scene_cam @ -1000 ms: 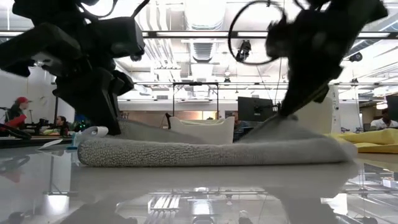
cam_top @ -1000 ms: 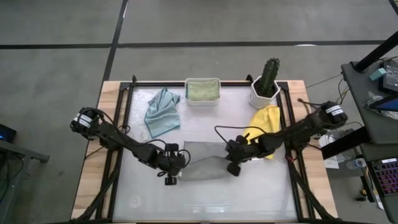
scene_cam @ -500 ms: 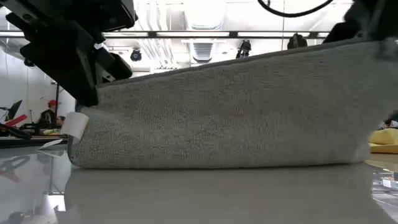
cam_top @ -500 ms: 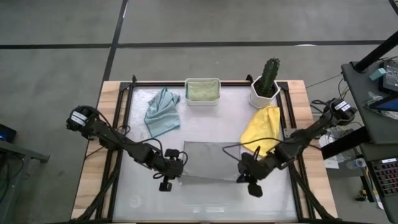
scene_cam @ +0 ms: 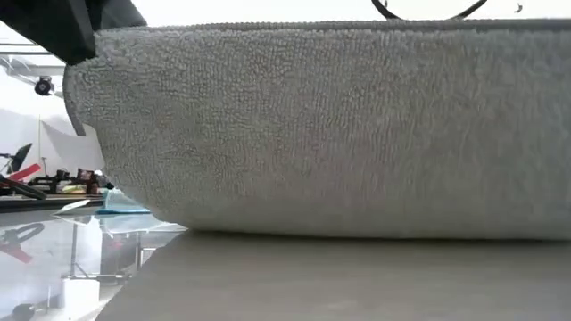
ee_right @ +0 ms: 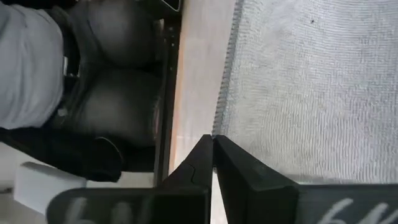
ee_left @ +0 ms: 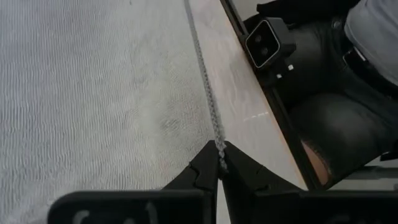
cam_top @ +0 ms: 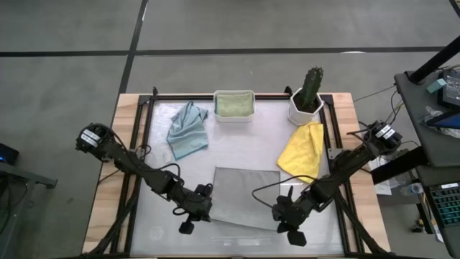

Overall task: Fold microfiber towels
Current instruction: Fold the gray cloth

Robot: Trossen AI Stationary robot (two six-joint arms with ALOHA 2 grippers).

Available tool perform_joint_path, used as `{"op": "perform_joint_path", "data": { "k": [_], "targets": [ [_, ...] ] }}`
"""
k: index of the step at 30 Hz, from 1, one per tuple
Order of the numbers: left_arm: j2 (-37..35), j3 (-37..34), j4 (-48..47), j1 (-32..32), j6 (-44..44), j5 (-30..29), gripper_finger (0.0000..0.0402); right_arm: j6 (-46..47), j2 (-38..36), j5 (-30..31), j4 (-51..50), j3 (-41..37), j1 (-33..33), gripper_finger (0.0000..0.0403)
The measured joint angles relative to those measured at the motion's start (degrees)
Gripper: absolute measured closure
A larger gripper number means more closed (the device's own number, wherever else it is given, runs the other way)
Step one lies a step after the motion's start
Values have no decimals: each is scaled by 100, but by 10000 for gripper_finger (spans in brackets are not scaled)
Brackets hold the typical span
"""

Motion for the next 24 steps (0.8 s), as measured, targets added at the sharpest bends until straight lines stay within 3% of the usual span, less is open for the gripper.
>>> {"op": "perform_joint_path", "data": {
  "k": [8, 18, 24],
  "targets": [
    [0, -191, -6, 276, 537, -295, 401, -177, 81, 571, -1196, 127, -241, 394],
    [0, -240, -481, 1084, 992, -628, 401, -487, -149, 1508, -2690, 139, -822, 394],
    [-4, -243, -720, 1548, 1176, -626, 401, -993, -140, 1513, -2855, 139, -1226, 394]
  ]
}}
